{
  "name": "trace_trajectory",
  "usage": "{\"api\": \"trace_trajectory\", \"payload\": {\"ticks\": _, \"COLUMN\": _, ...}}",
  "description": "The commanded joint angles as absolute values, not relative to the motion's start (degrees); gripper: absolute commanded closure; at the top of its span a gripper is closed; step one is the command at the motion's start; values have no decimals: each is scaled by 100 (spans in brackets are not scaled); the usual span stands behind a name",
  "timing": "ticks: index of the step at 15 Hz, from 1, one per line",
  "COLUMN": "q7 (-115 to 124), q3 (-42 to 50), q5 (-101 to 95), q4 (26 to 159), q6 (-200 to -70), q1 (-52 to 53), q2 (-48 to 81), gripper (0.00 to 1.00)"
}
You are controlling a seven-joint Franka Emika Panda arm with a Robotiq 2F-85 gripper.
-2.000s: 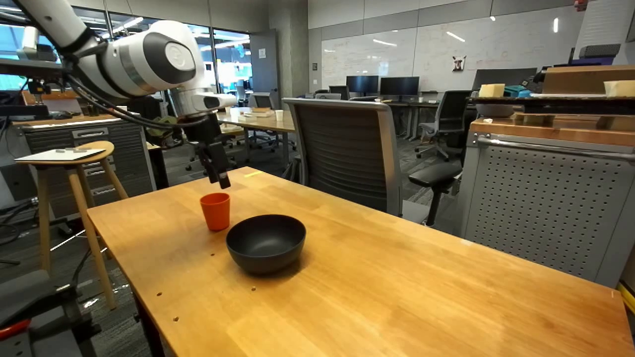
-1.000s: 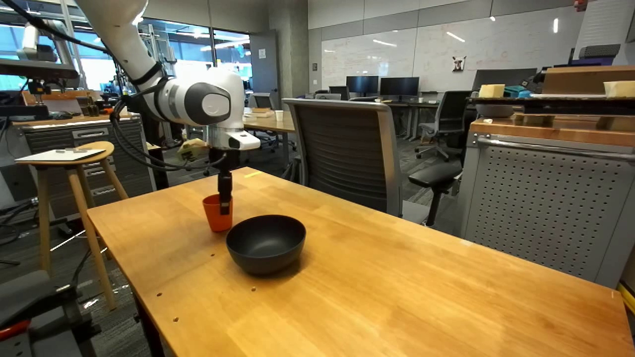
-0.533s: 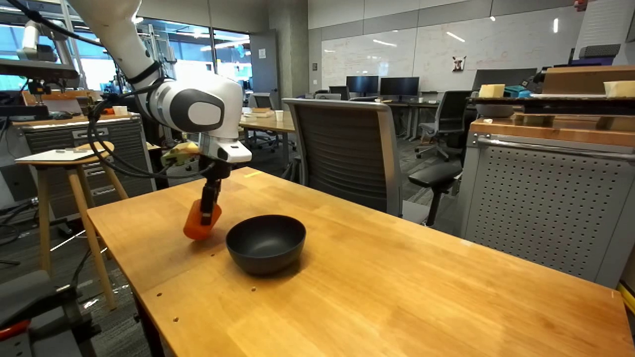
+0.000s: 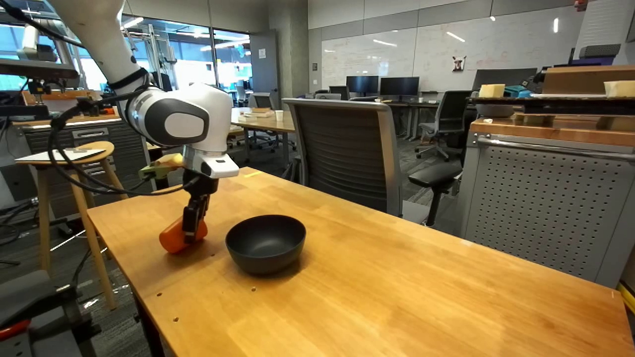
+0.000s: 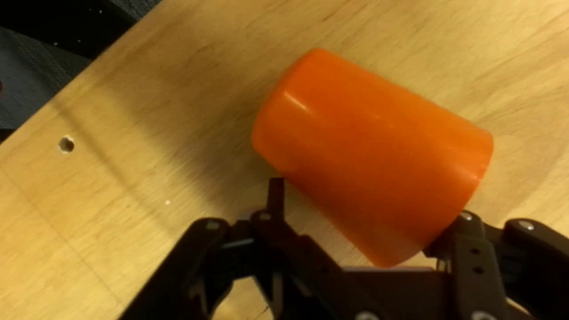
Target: Put the orange cup inside the black bowl
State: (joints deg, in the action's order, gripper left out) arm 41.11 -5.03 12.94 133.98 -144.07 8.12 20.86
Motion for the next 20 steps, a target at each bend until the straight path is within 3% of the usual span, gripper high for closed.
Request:
{"api": "trace_trajectory", "payload": {"ticks": 1, "q7": 3966, "q3": -466, "q5": 1491, "q4": 13733, "q6": -14562, "q1": 809, "q2": 1760, "gripper": 63}}
{"api": "trace_trajectory", "payload": {"ticks": 5, "q7": 4076, "q3": -396, "q5": 1385, "q4": 13781, "q6": -14503, "q1": 847, "q2": 1656, "gripper": 94}}
{"api": "trace_trajectory", "payload": {"ticks": 8, "q7": 4198, "q3": -313, "q5": 1183, "q4": 13712, "q6": -14450, "q1": 930, "q2": 1607, "gripper": 98}}
{"api": "trace_trajectory", "payload": {"ticks": 12, "q7": 4558, "q3": -144, "q5": 458, "q4": 13648, "q6": -14414, "q1": 1172, "q2": 1375, "gripper": 94}}
{"api": "trace_trajectory", "payload": {"ticks": 20, "q7": 6982, "q3": 138, "q5": -3122, "q4": 13679, "q6": -14202, "q1": 1573, "q2": 259, "gripper": 94}}
